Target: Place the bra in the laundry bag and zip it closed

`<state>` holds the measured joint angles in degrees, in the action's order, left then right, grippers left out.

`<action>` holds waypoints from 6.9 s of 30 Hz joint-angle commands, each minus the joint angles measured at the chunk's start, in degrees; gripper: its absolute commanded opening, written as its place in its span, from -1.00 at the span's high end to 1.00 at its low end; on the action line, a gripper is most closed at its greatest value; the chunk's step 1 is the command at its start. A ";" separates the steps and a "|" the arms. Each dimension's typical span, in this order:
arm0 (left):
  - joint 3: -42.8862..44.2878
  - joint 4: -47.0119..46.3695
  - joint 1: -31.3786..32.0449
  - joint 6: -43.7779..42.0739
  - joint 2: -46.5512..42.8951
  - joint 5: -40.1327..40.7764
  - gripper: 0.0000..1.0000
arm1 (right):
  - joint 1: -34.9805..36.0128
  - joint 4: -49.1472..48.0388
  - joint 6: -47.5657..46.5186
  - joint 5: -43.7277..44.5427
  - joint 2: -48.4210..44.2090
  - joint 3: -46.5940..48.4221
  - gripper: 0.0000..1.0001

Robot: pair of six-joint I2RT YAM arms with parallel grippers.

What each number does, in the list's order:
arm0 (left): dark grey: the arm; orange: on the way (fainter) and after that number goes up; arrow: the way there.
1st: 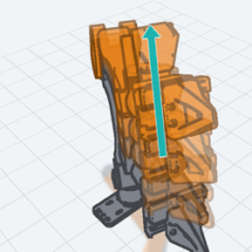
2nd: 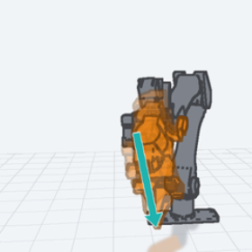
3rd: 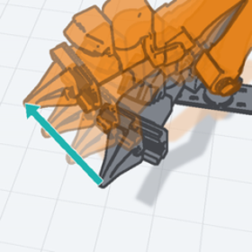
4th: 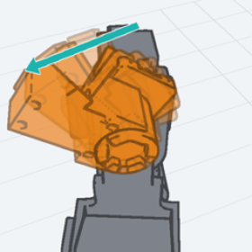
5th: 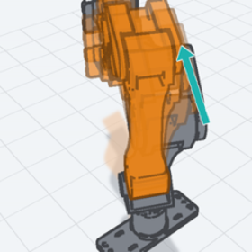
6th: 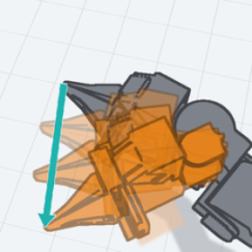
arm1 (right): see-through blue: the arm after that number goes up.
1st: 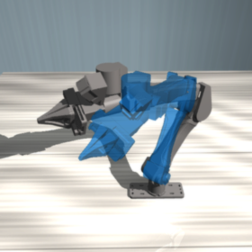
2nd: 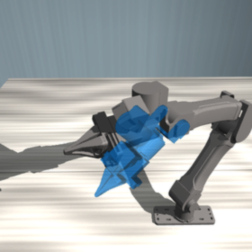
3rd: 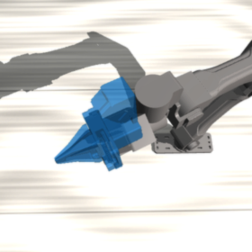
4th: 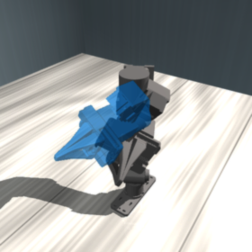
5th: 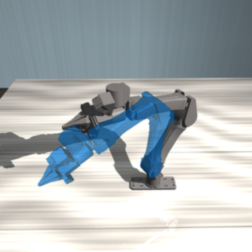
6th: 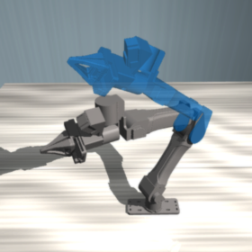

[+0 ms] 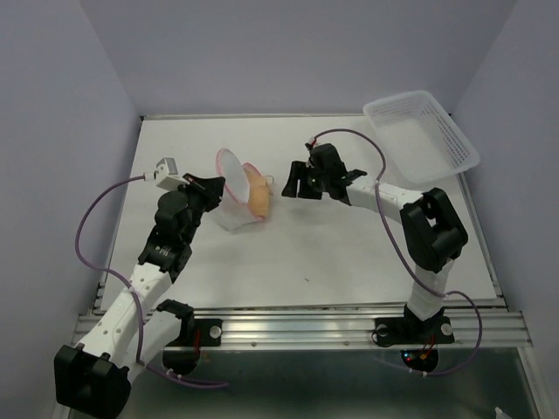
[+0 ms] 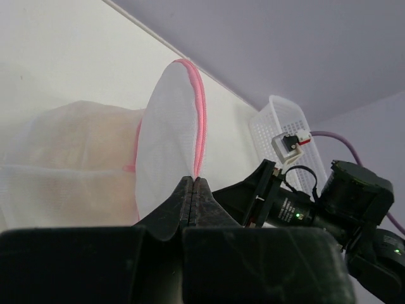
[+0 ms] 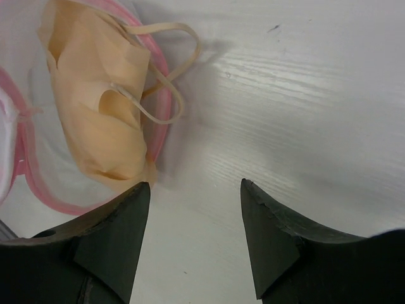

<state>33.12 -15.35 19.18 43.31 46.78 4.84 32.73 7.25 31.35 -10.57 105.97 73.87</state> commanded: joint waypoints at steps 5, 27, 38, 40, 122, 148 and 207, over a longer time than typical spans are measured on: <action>-0.08 -0.29 -0.99 6.34 -2.66 2.01 1.00 | 0.67 -6.54 4.06 -7.18 6.52 2.51 -0.26; -1.92 7.62 -2.04 22.34 -8.47 12.30 1.00 | 1.20 -14.54 14.08 -8.15 15.58 5.59 -0.18; -2.98 6.30 -2.04 22.26 -7.14 10.36 1.00 | 4.88 -11.38 8.11 -10.35 19.01 13.31 -0.16; -3.15 6.13 -2.04 22.26 -7.23 10.19 1.00 | 5.41 -11.38 7.06 -11.93 19.18 15.24 -0.17; -6.32 -0.99 -2.13 21.73 -2.13 -1.15 1.00 | 7.00 -4.79 -11.05 18.55 -4.89 2.25 0.99; 4.58 2.79 -2.13 4.34 0.15 -1.14 1.00 | 7.00 -0.92 -8.94 21.91 -17.38 -7.07 0.99; 28.49 13.79 17.56 -14.92 22.56 -4.58 -0.71 | 7.00 -2.41 -0.50 16.90 -12.98 -5.13 0.99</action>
<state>59.72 2.37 36.36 31.16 71.48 3.11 39.11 8.32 29.82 7.49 95.50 69.52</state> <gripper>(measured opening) 0.810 0.034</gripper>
